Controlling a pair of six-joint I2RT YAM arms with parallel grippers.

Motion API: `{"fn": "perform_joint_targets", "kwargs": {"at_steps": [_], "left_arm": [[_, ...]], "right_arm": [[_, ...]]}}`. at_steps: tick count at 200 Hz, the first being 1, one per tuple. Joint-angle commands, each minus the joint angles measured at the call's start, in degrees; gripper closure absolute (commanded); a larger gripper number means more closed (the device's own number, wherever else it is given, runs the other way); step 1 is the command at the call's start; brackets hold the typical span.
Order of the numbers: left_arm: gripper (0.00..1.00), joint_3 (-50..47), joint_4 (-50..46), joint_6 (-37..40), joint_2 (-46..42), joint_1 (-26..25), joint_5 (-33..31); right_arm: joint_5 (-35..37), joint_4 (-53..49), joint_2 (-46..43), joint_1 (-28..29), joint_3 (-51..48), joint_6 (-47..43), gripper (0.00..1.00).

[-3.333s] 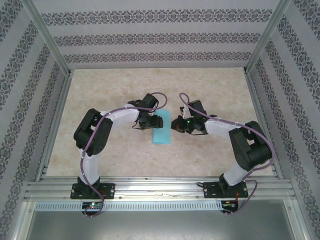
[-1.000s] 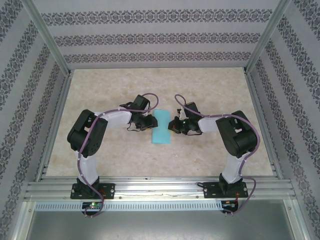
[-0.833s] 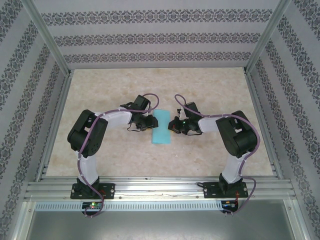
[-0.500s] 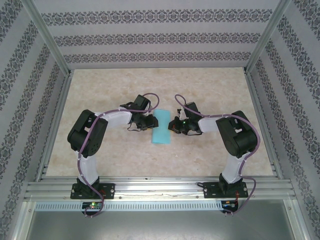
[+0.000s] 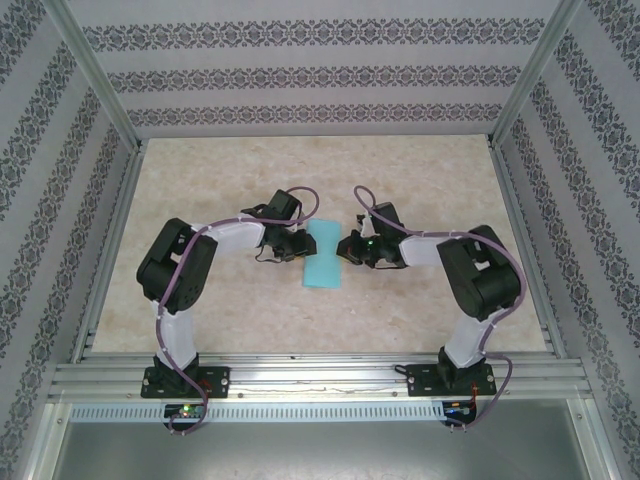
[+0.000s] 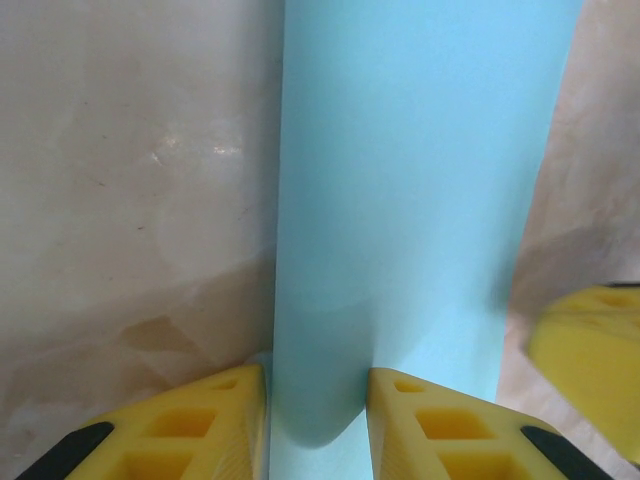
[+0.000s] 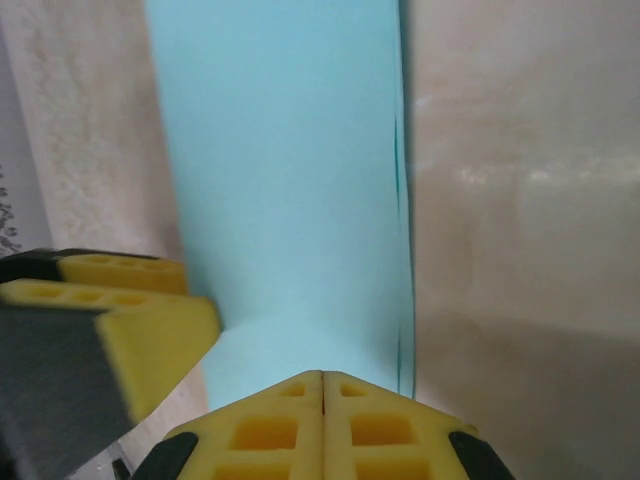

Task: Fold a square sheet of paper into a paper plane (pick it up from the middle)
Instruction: Hold the square sheet of paper at the center of the table.

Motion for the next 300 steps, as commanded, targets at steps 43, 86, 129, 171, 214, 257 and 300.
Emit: {"fn": "perform_joint_targets", "kwargs": {"at_steps": [43, 86, 129, 171, 214, 257, 300], "left_arm": [[0.66, 2.7, -4.1, 1.9, 2.2, -0.5, -0.8], [0.64, 4.2, -6.2, 3.4, 3.3, -0.5, -1.1], [0.61, 5.7, -8.0, 4.1, 4.8, -0.8, -1.4], [0.60, 8.6, -13.1, 7.1, 6.4, -1.8, -4.9], [0.59, 8.6, -13.4, 6.6, 6.6, -1.9, -6.4], [0.61, 8.5, -12.5, 5.7, 5.8, -1.9, -7.3], [0.63, 8.7, -12.1, 5.6, 5.6, -1.8, -7.3]], "right_arm": [[13.6, -3.3, -23.4, -8.0, -9.7, -0.8, 0.84], [11.8, -3.3, -24.9, -10.6, -12.1, -0.4, 0.84], [10.4, -3.0, -23.4, -10.5, -11.9, -0.3, 0.82], [9.4, -2.3, -21.8, -10.2, -11.8, 0.1, 0.81], [8.6, -1.9, -20.6, -9.5, -11.2, 0.2, 0.81], [8.2, -1.8, -19.9, -8.9, -10.9, 0.3, 0.80], [7.7, -1.5, -19.3, -8.7, -10.8, 0.5, 0.80]]}}
